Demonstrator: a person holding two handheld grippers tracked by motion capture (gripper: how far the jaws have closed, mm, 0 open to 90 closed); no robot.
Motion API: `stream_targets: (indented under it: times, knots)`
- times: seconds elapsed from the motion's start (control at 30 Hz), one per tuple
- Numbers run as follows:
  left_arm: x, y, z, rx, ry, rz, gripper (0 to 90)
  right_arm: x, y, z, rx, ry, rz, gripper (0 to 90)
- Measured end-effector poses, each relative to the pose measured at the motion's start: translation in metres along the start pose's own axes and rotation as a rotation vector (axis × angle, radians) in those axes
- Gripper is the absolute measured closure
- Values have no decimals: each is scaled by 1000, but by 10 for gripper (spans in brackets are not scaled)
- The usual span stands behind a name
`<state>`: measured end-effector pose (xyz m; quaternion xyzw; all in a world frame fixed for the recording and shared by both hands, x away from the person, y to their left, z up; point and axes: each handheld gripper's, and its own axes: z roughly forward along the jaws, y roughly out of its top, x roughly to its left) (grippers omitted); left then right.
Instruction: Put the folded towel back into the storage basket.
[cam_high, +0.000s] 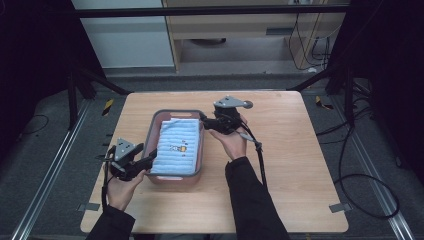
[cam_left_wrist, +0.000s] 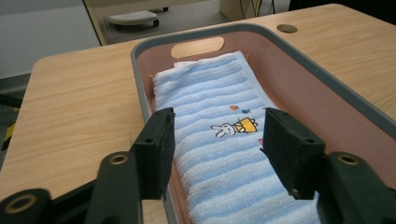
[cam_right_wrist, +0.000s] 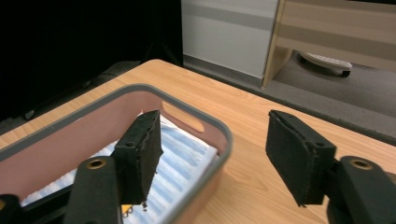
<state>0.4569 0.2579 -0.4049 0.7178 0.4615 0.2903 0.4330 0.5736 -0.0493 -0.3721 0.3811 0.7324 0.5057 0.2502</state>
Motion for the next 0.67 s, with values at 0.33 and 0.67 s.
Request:
stream_targets:
  times: [0.33,0.67]
  knots:
    - [14,-4,-6,-9,3,-11,332,-39,-23,-49,-10,-65,55,258]
    - [32,-10,-7,-2,36,-28,311,-73,-55,-91,10,-136,83,233]
